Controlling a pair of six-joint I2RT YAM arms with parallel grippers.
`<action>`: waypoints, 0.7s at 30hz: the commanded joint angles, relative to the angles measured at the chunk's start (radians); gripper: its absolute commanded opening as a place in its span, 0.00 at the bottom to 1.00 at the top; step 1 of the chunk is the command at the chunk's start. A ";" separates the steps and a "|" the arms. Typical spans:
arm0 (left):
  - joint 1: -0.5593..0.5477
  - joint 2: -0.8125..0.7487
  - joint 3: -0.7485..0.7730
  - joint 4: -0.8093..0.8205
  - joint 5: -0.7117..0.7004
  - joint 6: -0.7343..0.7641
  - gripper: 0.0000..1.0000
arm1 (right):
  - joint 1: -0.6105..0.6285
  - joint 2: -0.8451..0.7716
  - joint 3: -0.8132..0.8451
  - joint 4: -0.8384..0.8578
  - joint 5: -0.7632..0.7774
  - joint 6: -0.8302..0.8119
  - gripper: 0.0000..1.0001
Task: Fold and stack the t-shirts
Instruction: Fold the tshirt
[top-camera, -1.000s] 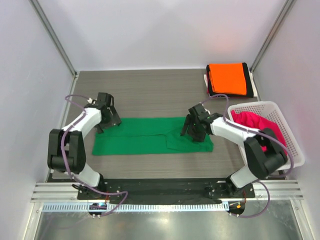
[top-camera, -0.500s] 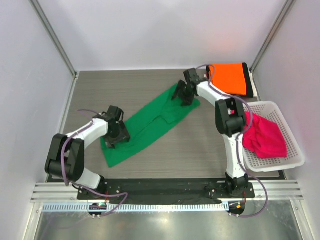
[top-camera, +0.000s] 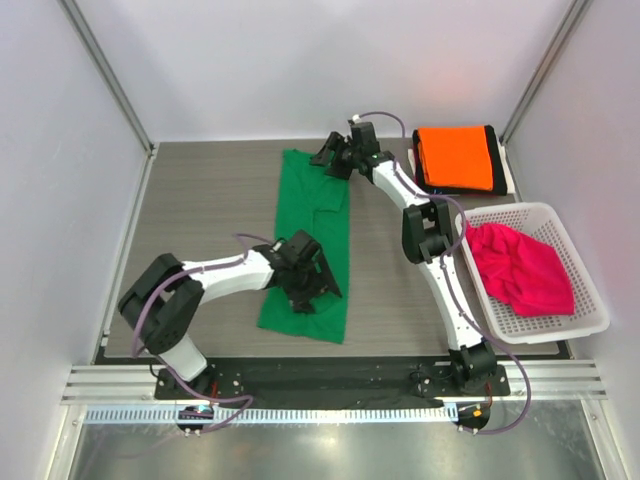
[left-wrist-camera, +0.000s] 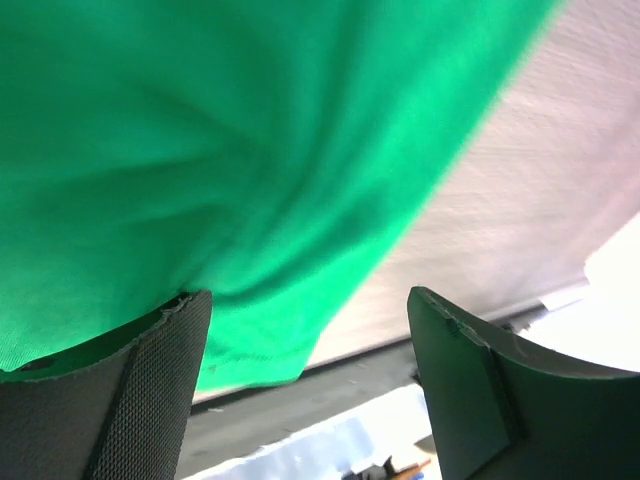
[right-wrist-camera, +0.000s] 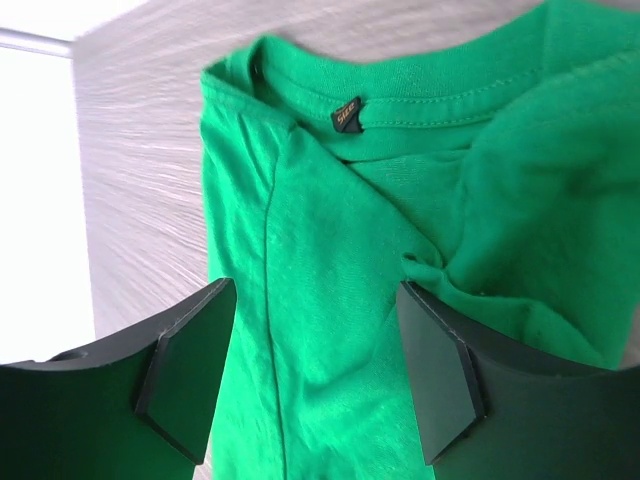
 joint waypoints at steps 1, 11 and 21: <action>-0.073 0.029 0.084 0.079 0.046 -0.128 0.81 | 0.011 0.081 -0.016 0.074 -0.037 0.025 0.72; -0.173 -0.173 0.207 -0.118 -0.089 -0.154 0.84 | 0.017 -0.016 -0.023 0.143 -0.086 0.016 0.75; -0.155 -0.393 0.356 -0.596 -0.588 0.136 0.89 | 0.017 -0.471 -0.189 0.053 -0.054 -0.041 1.00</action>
